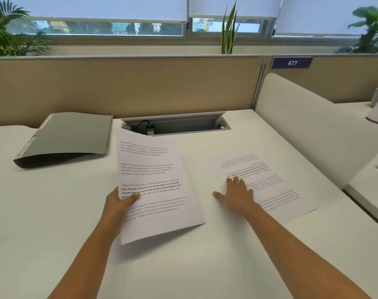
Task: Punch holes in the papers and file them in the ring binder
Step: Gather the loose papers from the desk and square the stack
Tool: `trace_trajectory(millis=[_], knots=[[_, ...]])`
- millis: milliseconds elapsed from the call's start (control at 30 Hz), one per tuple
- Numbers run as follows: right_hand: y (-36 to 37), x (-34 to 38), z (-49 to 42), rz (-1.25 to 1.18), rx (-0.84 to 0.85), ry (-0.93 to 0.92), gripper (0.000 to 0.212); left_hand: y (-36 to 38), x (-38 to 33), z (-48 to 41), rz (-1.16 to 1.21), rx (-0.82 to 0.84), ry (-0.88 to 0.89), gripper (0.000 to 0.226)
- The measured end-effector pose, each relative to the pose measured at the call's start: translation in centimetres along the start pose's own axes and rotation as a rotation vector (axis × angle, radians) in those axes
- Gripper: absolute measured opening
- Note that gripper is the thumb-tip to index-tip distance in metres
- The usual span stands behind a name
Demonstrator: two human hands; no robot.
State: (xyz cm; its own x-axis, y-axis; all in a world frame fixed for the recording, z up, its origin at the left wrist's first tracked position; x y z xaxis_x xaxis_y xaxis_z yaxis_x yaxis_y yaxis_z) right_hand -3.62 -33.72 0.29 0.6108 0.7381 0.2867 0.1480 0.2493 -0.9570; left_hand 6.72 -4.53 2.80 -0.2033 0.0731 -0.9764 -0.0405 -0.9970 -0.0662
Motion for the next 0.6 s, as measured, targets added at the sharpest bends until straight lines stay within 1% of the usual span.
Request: trace_trajectory(millis=[67,167,200,267,367,467,600], knots=[[-0.2,0.6,-0.1,-0.034,0.018,-0.100,0.073,-0.5,-0.1,0.0,-0.002,-0.014,-0.005,0.028],[-0.8,1.2,-0.1,-0.107,0.056,-0.244,0.040,-1.3,-0.2,-0.1,-0.002,-0.044,-0.018,0.029],[-1.1,1.4,-0.1,-0.104,0.071,-0.281,0.034,-1.6,-0.3,-0.2,0.000,-0.052,-0.019,0.029],[-1.7,1.5,-0.3,-0.054,0.082,-0.315,0.035,-2.0,-0.5,-0.3,0.009,-0.065,-0.021,0.028],[-2.5,1.4,-1.2,0.048,0.024,-0.292,0.044,-2.5,-0.5,-0.5,0.014,-0.081,-0.025,0.032],[-2.7,1.1,-1.6,0.091,-0.021,-0.240,0.046,-2.8,-0.1,-0.5,0.018,-0.088,-0.036,0.032],[-2.8,0.4,-1.9,-0.007,-0.015,-0.165,0.028,-3.1,0.2,-0.6,0.016,-0.099,-0.051,0.028]])
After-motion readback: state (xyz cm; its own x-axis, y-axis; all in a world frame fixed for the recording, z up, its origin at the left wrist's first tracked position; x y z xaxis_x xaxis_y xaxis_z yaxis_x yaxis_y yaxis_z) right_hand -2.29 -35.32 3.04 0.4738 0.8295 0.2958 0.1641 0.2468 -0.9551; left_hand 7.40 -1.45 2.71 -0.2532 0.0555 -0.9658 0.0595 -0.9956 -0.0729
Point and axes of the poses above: each hand's wrist, its own z-axis away from the middle knuckle, its own y-axis out of the palm, x = y × z, the point moved 4 cm from there along -z, towards the middle knuckle, and after that the axes turned 13 degrees about -x, right-handed, at the moved point
